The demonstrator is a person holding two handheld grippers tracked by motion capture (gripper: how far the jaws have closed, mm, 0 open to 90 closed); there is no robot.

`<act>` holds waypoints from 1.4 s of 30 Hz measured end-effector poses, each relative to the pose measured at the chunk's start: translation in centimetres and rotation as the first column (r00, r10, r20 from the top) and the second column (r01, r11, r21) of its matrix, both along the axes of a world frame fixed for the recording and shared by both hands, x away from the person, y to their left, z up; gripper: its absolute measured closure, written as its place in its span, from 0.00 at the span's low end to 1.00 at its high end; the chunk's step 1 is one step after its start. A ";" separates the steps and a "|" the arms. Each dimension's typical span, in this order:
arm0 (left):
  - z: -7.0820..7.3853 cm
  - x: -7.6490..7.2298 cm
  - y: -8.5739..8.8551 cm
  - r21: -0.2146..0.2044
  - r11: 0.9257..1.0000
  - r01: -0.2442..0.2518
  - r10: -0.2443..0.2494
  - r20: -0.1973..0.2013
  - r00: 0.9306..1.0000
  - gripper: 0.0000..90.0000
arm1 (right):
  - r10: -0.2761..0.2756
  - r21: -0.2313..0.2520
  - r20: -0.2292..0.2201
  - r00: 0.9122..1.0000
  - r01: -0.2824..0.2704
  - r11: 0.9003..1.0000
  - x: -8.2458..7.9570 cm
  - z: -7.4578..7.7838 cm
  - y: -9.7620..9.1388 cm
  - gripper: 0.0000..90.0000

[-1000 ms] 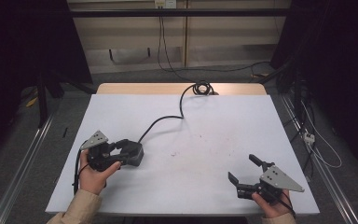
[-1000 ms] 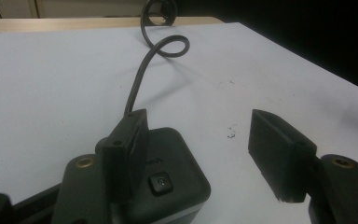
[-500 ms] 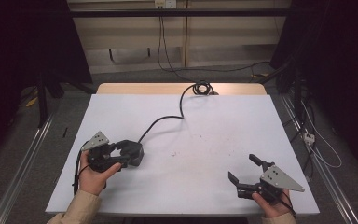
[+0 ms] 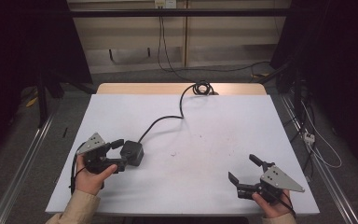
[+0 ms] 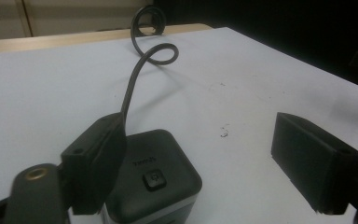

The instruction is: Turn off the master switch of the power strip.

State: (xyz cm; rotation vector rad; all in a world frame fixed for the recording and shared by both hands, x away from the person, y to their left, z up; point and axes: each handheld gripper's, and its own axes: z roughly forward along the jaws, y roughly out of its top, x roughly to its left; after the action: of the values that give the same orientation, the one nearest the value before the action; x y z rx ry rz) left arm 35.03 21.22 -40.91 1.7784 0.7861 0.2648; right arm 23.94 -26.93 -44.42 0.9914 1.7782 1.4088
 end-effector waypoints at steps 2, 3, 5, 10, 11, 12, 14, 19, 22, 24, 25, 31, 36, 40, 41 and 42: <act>0.0 -0.2 0.2 0.000 1.000 0.006 -0.006 0.006 1.000 0.18 | -0.002 0.001 0.000 1.000 0.002 1.000 0.0 0.0 0.0 0.06; 0.0 -0.3 0.3 -0.003 1.000 0.004 -0.004 0.007 1.000 0.16 | -0.002 0.001 0.000 1.000 0.002 1.000 0.0 0.0 -0.1 0.06; 0.0 -0.4 0.5 -0.009 1.000 0.003 -0.003 0.001 1.000 0.15 | -0.001 0.002 0.000 1.000 0.001 1.000 0.0 0.0 -0.1 0.06; -0.2 -0.6 1.0 -0.005 1.000 -0.001 0.001 0.000 1.000 0.13 | 0.000 0.003 -0.001 1.000 0.000 1.000 0.0 0.0 -0.1 0.06; -0.2 -0.6 1.1 -0.003 1.000 -0.004 0.004 0.004 1.000 0.12 | -0.001 0.002 -0.001 1.000 0.001 1.000 0.0 0.0 -0.1 0.06; -0.2 -0.7 1.1 -0.003 1.000 -0.004 0.004 0.003 1.000 0.12 | -0.001 0.004 -0.003 1.000 0.001 1.000 0.0 0.0 -0.1 0.06; -0.2 -0.8 1.3 0.004 1.000 -0.004 0.004 0.009 1.000 0.11 | -0.002 0.005 -0.003 1.000 0.002 1.000 0.0 0.0 -0.1 0.06; -0.4 -1.1 1.6 0.014 1.000 -0.005 0.005 0.010 1.000 0.08 | -0.003 0.007 -0.003 1.000 0.004 1.000 0.0 0.0 -0.1 0.06; -0.6 -1.3 1.8 0.024 1.000 -0.006 0.006 0.011 1.000 0.08 | -0.003 0.006 -0.002 1.000 0.003 1.000 0.0 0.0 -0.1 0.06; -0.6 -1.4 1.8 0.029 1.000 -0.009 0.009 0.017 1.000 0.08 | -0.004 0.008 -0.003 1.000 0.004 1.000 0.0 0.0 -0.1 0.06; -0.6 -1.5 1.9 0.029 1.000 -0.013 0.013 0.018 1.000 0.08 | -0.004 0.008 -0.003 1.000 0.004 1.000 0.0 0.0 -0.2 0.06; -0.7 -1.7 2.3 0.036 0.999 -0.015 0.014 0.024 1.000 0.08 | -0.003 0.008 -0.002 1.000 0.003 1.000 0.0 0.0 -0.1 0.06; -1.1 -1.9 2.6 0.049 0.999 -0.011 0.011 0.013 1.000 0.07 | -0.003 0.006 -0.002 1.000 0.003 1.000 0.0 0.0 -0.2 0.06; -1.3 -2.1 2.9 0.059 0.998 -0.011 0.010 0.013 1.000 0.07 | -0.004 0.007 -0.003 1.000 0.004 1.000 0.0 0.0 -0.2 0.06; -1.3 -2.2 2.9 0.063 0.998 -0.011 0.010 0.013 1.000 0.07 | -0.004 0.007 -0.002 1.000 0.004 1.000 0.0 0.0 -0.2 0.06; -1.3 -2.2 3.0 0.066 0.998 -0.010 0.009 0.014 1.000 0.07 | -0.004 0.007 -0.002 1.000 0.004 1.000 0.0 0.0 -0.2 0.06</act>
State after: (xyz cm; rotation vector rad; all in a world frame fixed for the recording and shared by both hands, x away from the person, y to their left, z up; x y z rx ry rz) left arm 32.86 24.19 -42.25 1.8332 0.7838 0.3117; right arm 23.98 -27.13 -44.46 0.9999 1.7730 1.4124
